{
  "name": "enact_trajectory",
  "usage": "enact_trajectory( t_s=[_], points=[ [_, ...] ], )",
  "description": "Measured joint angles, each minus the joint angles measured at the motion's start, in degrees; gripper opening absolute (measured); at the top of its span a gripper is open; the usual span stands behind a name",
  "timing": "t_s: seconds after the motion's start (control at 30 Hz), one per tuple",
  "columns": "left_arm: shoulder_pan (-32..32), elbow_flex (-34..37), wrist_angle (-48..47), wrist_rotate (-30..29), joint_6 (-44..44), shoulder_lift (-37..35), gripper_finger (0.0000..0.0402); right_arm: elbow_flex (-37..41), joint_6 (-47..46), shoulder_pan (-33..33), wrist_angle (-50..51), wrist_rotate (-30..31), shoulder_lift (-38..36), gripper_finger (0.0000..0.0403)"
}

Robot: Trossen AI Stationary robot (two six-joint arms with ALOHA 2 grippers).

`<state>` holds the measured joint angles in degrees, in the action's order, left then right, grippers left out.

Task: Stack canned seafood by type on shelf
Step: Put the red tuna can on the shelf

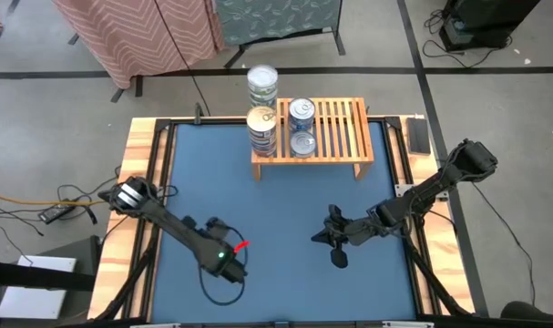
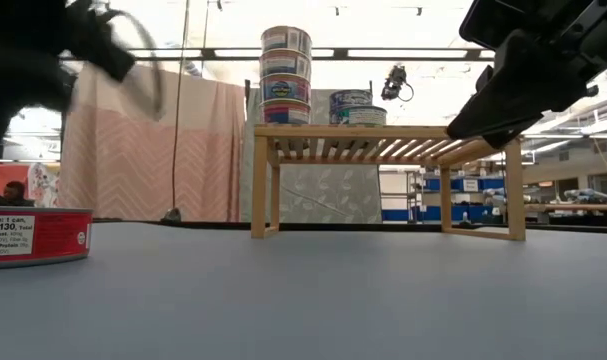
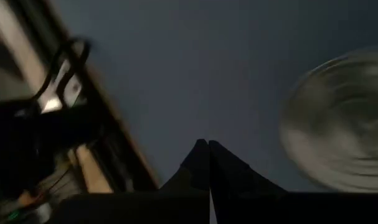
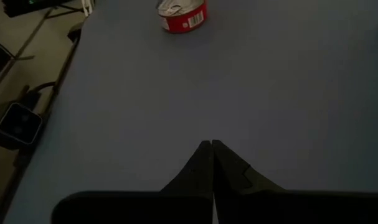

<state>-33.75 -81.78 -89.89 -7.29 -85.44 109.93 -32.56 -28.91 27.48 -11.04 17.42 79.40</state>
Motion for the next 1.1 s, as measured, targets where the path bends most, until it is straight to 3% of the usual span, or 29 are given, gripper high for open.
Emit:
enact_trajectory(
  t_s=[0.17, 0.3, 0.53, 0.7, 0.87, 1.1],
  points=[
    [-1.4, 5.2, 3.5, 4.6, -3.7, 0.1, 0.0000, 0.0, 0.0, -0.4, -0.1, 0.0, 0.0, 0.0000],
    [-1.1, 8.0, 17.2, 6.7, -3.7, 0.2, 0.0001, 0.0, 0.0, -0.4, 0.4, 0.0, 0.0, 0.0000],
    [2.1, 8.1, 36.6, -4.3, -3.4, 0.3, 0.0001, 0.0, 0.5, -0.4, 0.5, -0.4, 0.1, 0.0000],
    [7.2, 8.1, 60.6, -11.8, 5.8, 0.9, 0.0001, 0.0, 0.7, -0.6, 0.4, -0.6, 0.1, 0.0000],
    [14.1, 8.0, 82.2, -11.7, 16.2, 4.3, 0.0001, 0.0, 0.8, -0.6, -0.7, -0.6, 0.0, 0.0000],
    [19.2, 8.2, 83.5, -11.1, 17.8, 3.1, 0.0001, 0.0, -2.3, 2.9, 2.4, -0.5, -2.9, 0.0000]
  ],
)
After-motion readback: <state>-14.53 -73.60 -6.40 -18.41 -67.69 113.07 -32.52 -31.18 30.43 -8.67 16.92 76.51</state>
